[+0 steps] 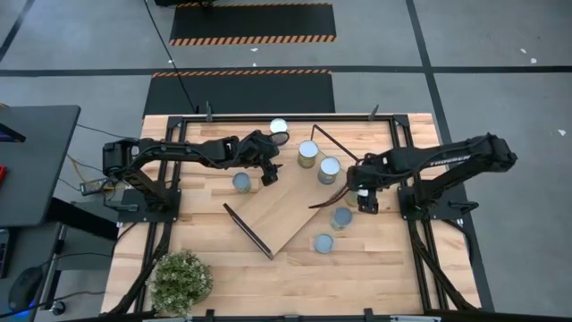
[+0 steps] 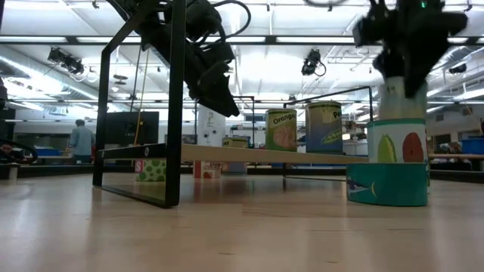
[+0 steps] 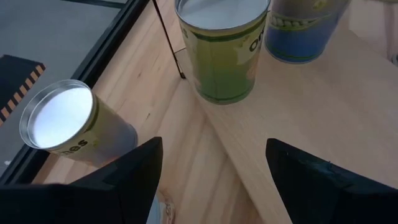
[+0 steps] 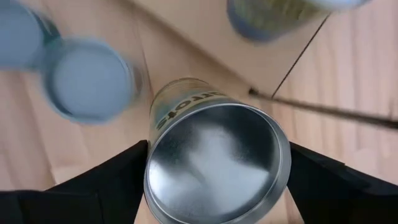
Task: Pick and place cans onto a shelf
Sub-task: Put the yellow fruit can on the shelf
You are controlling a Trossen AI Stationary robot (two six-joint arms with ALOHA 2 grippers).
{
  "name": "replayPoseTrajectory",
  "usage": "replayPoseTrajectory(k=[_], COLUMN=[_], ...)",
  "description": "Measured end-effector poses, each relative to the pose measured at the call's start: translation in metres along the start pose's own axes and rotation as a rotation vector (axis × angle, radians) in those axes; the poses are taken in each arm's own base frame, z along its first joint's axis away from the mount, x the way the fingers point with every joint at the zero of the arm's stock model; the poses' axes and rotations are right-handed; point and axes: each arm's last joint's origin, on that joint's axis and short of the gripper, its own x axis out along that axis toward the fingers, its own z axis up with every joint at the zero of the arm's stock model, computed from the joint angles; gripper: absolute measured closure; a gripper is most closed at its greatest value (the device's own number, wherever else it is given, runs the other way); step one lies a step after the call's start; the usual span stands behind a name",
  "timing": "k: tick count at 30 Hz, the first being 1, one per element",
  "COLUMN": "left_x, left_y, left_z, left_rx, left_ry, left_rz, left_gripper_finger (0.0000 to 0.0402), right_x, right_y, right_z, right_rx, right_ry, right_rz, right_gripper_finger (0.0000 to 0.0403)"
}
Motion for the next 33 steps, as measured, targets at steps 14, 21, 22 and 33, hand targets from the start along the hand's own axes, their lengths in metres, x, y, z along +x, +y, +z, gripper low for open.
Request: replayPoseTrajectory(k=[14, 21, 22, 33], left_x=[-0.003, -0.016, -0.017, -0.036], left_y=[-0.001, 0.002, 0.003, 0.012], left_z=[-0.002, 0.009, 0.010, -0.006], left_rx=[-0.015, 0.045, 0.058, 0.103], left_ry=[0.027, 0.165, 0.181, 0.233], left_rz=[-0.046, -0.051, -0.052, 0.104], left_gripper_finger=[0.0111, 0.0111, 0.0111, 0.0111], right_x=[-0.036, -0.023, -0.020, 0.023], right_y=[0.046, 0.045, 0.043, 0.024], right_z=[0.076, 0.132, 0.139, 0.168], right_rx=[-0.211, -0.338, -0.348, -0.245], right_ry=[-0.122, -0.132, -0.127, -0.022], right_rz=[-0.063, -0.095, -0.099, -0.075], right_gripper_finger=[0.0060, 0.0060, 0.0060, 0.0059])
